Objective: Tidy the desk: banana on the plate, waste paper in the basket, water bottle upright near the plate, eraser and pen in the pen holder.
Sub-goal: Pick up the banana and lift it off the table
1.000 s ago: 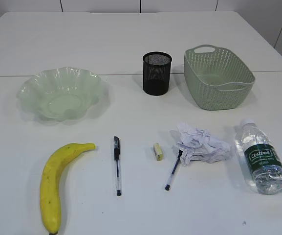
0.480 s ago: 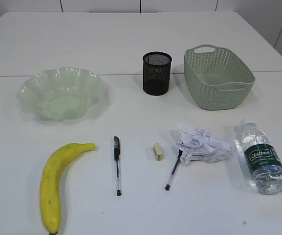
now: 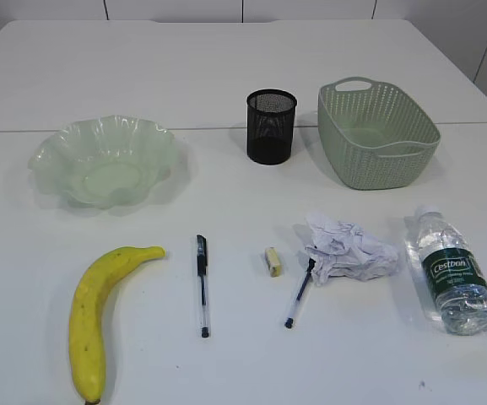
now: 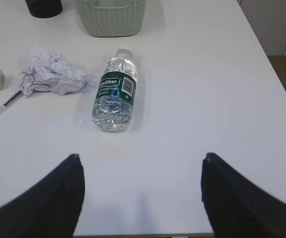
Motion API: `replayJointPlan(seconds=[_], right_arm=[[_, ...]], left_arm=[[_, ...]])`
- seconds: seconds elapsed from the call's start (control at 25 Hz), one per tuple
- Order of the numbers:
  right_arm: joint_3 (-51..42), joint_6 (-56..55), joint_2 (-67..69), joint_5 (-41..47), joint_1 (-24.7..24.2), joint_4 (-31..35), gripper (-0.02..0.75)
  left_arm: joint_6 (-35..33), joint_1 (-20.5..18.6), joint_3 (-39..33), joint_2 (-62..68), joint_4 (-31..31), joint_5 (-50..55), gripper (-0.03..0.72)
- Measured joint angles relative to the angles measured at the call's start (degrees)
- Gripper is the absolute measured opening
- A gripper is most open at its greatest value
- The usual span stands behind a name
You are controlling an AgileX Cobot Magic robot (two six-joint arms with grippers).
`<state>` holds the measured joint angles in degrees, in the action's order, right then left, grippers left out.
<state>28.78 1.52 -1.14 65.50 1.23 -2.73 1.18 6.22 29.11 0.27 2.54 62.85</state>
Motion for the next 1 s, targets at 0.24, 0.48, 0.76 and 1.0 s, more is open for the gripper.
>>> replayJointPlan(seconds=[0.24, 0.48, 0.76, 1.0], right_arm=[[0.0, 0.0, 0.0, 0.0, 0.0, 0.0, 0.556], [0.0, 0.0, 0.0, 0.0, 0.0, 0.0, 0.556], [0.0, 0.0, 0.0, 0.0, 0.0, 0.0, 0.556], [0.0, 0.0, 0.0, 0.0, 0.0, 0.0, 0.556]], left_arm=[[0.0, 0.0, 0.0, 0.0, -0.11, 0.0, 0.548], [0.0, 0.0, 0.0, 0.0, -2.97, 0.0, 0.548], [0.0, 0.0, 0.0, 0.0, -5.62, 0.0, 0.548], [0.0, 0.0, 0.0, 0.0, -6.03, 0.0, 0.533]])
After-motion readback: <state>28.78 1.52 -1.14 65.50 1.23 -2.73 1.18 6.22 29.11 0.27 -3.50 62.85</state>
